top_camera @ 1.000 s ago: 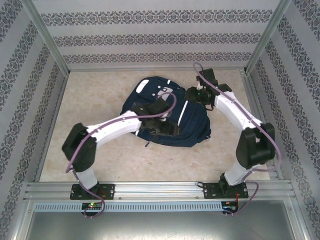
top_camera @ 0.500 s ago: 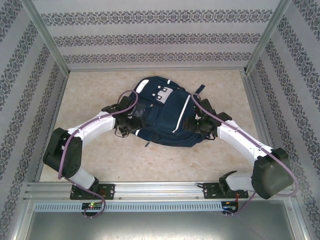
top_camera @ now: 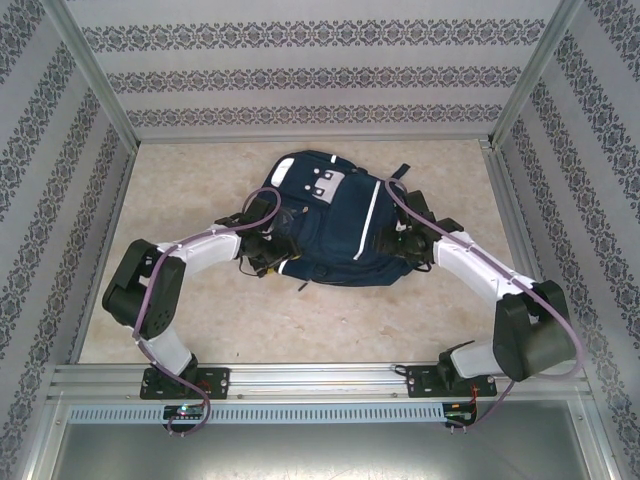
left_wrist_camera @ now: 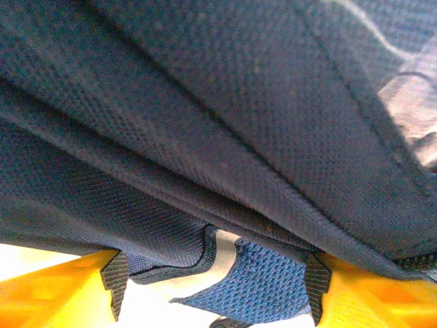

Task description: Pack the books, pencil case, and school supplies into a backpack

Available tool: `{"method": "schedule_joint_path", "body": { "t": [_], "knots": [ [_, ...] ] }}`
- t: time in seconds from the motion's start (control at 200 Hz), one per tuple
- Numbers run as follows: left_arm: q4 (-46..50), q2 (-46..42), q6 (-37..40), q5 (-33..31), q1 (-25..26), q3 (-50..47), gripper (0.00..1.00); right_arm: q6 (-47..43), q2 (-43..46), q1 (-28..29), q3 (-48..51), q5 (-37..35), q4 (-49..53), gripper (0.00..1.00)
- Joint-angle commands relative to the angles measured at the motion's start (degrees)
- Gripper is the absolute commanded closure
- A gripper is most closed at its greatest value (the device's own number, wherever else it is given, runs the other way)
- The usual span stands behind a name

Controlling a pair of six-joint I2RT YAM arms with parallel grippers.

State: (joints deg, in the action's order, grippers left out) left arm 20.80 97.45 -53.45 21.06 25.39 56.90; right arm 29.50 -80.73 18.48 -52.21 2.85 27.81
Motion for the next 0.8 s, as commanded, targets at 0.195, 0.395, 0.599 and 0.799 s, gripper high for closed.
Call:
{"method": "schedule_joint_path", "body": {
  "t": [0.195,0.395,0.599,0.799],
  "knots": [
    [-3.7,2.6,-2.9,-0.3,0.7,0.4,0.33,-5.9,-7.7,-7.2,-6.4,-3.0,0.3,0.47],
    [-6.9,4.6,-5.0,0.3,1.7,0.6,0.40,-6.0,-5.6,-6.8,-10.8,-2.5,2.6,0.46],
    [-9.3,6.1,-6.2,1.3,2.0,0.7,0.54,-3.5,4.7,-1.8,-6.5,-3.6,2.4,0.44],
    [-9.7,7.1,-6.7,1.5,2.3,1.0,0.54,1.5,13.7,7.2,1.0,-7.0,-0.7,0.42]
  ]
}}
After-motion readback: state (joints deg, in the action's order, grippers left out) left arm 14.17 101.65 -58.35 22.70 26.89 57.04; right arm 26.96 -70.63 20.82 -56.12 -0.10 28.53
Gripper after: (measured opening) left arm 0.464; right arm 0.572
